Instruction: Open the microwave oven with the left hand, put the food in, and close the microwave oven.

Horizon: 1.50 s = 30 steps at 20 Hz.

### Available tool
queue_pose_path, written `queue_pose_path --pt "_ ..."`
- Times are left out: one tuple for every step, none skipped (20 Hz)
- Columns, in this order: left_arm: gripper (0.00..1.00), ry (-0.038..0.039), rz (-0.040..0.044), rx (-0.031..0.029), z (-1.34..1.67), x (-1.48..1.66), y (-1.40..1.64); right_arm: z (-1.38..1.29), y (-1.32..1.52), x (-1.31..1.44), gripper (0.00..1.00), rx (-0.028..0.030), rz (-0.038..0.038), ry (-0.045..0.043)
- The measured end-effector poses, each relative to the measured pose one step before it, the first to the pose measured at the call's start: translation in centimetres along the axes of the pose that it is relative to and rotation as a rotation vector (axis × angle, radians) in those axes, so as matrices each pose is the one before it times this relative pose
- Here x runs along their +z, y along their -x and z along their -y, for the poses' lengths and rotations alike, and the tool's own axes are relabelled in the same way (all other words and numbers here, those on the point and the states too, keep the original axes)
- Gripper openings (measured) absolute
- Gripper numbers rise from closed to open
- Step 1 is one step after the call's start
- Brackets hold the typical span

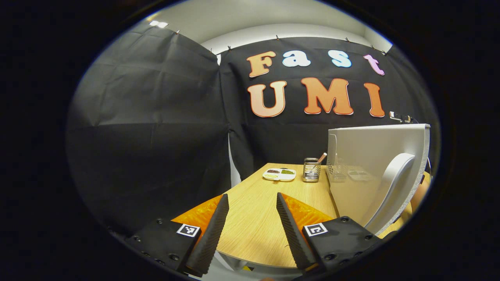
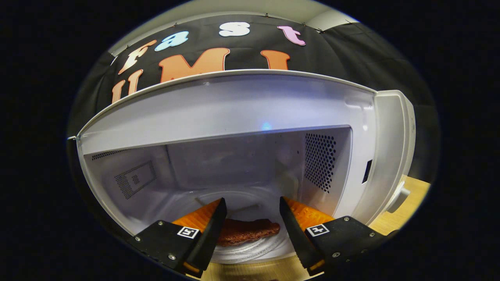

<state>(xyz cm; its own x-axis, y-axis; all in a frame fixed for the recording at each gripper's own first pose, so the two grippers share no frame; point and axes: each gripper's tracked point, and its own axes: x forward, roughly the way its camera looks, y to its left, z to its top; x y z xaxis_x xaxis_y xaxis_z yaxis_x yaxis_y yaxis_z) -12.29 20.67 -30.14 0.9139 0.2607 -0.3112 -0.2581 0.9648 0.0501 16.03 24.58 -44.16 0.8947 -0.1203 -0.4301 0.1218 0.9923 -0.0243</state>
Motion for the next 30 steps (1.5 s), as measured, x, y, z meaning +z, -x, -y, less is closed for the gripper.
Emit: queue_pose_path --pt "0.82 0.00419 -0.0043 -0.02106 0.767 -0.01 0.004 -0.237 0.554 0.074 0.86 0.01937 -0.00262 0.0145" --pt "0.82 0.00481 -0.01073 -0.01843 0.645 -0.156 -0.144 -0.359 0.73 0.179 0.86 0.02198 0.00166 0.01865" --pt "0.83 0.00261 -0.0184 -0.01714 0.744 -0.291 -0.237 -0.224 0.726 0.307 0.87 0.01996 0.00368 0.02058" --pt "0.81 0.00107 -0.01349 -0.01961 0.744 -0.42 -0.081 -0.198 0.828 0.348 0.88 0.02198 0.0095 0.01903" --pt "0.83 0.00027 -0.00477 -0.01686 0.732 0.07 0.004 -0.157 0.802 0.631 0.88 0.02306 0.01169 0.0183" --pt "0.85 -0.00129 0.00133 -0.01451 0.641 0.278 0.043 -0.023 0.92 0.58 0.89 0.01904 0.01199 0.01521" --pt "0.87 -0.00252 0.00454 -0.01414 0.665 0.354 0.092 -0.103 0.814 0.721 0.89 0.02396 0.01395 0.01118" --pt "0.89 -0.0048 0.00501 -0.01244 0.555 0.135 0.136 -0.124 1.016 0.647 0.9 0.02127 0.01071 0.00893" --pt "0.89 -0.0113 0.00604 -0.00004 0.18 0.28 0.2 0.039 0.924 0.459 0.89 0.02194 0.01085 0.00784" --pt "0.89 -0.00258 0.0036 -0.01171 0.389 0.113 0.178 0.023 1.107 0.562 0.9 0.02398 0.00847 0.00947" --pt "0.89 0.00174 0.00276 -0.01862 0.776 0.297 0.177 0.072 1.118 0.709 0.9 0.02359 0.01237 0.00982" --pt "0.89 0.0004 0.00281 -0.01879 0.621 0.011 0.229 0.127 1.084 0.567 0.9 0.02116 0.01114 0.00952" --pt "0.88 0.0003 0.0032 -0.01589 0.674 0.182 0.146 0.234 0.977 0.406 0.91 0.01565 0.00929 0.00912" --pt "0.88 -0.00057 0.00268 -0.01594 0.722 0.229 0.169 0.55 1.015 0.441 0.91 0.01048 0.00488 0.00701" --pt "0.88 0.00029 0.00058 -0.01249 0.695 -0.036 0.108 0.719 0.92 0.432 0.92 0.00506 0.00747 0.00116" --pt "0.92 0.00232 0.00064 -0.01278 0.713 0.146 0.007 0.71 0.945 0.498 0.92 0.0047 0.00537 -0.00453" --pt "0.89 0.00193 0.00041 -0.01428 0.889 0.088 0.098 0.717 0.79 0.496 0.92 0.0034 0.00696 -0.00379" --pt "0.88 0.00135 0.00143 -0.01632 0.868 0.187 0.008 0.856 0.862 0.523 0.92 0.00042 0.00525 -0.00092" --pt "0.88 -0.00132 -0.00167 -0.0163 0.962 0.068 -0.061 0.892 0.829 0.36 0.92 -0.00181 0.00123 0.00097" --pt "0.88 -0.00577 -0.00008 -0.01626 0.924 0.058 -0.114 0.864 0.966 0.296 0.92 -0.00154 -0.00041 0.00096" --pt "0.92 -0.00812 0.00204 -0.02031 1.093 0.175 -0.168 0.8 0.881 0.369 0.93 -0.00173 0.00255 -0.00143" --pt "0.88 -0.01003 0.00596 -0.02272 1.215 0.329 0.002 0.846 0.852 0.774 0.93 0.00107 0.01414 -0.00416" --pt "0.88 -0.01186 0.00822 -0.01685 1.008 0.299 -0.195 0.651 0.771 0.813 0.93 0.00267 0.01687 -0.00518" --pt "0.88 -0.00386 0.00211 -0.02017 1.154 0.216 -0.323 0.737 0.851 0.681 0.93 0.00108 0.01561 -0.00276" --pt "0.83 0.00038 0.00137 -0.01861 1.158 0.174 -0.389 0.735 0.589 0.402 0.93 -0.00239 0.01104 -0.00068" --pt "0.77 0.00523 0.00012 -0.01918 1.134 0.116 -0.506 0.792 0.772 0.249 0.93 -0.00629 0.00111 0.0074" --pt "0.7 0.00759 -0.00426 -0.02302 1.192 -0.004 -0.513 0.619 0.551 0.156 0.93 -0.00146 0.00037 0.01155" --pt "0.63 0.0102 -0.0071 -0.02782 1.28 -0.209 -0.55 0.705 0.605 0.264 0.93 -0.00505 -0.00227 0.01205" --pt "0.51 0.00575 -0.00524 -0.01829 0.94 0.056 -0.522 0.608 0.62 0.438 0.93 -0.00105 0.00667 0.00848" --pt "0.43 0.00412 -0.00101 -0.01247 0.789 0.153 -0.563 0.613 0.658 0.684 0.93 -0.00458 0.01533 0.00631"
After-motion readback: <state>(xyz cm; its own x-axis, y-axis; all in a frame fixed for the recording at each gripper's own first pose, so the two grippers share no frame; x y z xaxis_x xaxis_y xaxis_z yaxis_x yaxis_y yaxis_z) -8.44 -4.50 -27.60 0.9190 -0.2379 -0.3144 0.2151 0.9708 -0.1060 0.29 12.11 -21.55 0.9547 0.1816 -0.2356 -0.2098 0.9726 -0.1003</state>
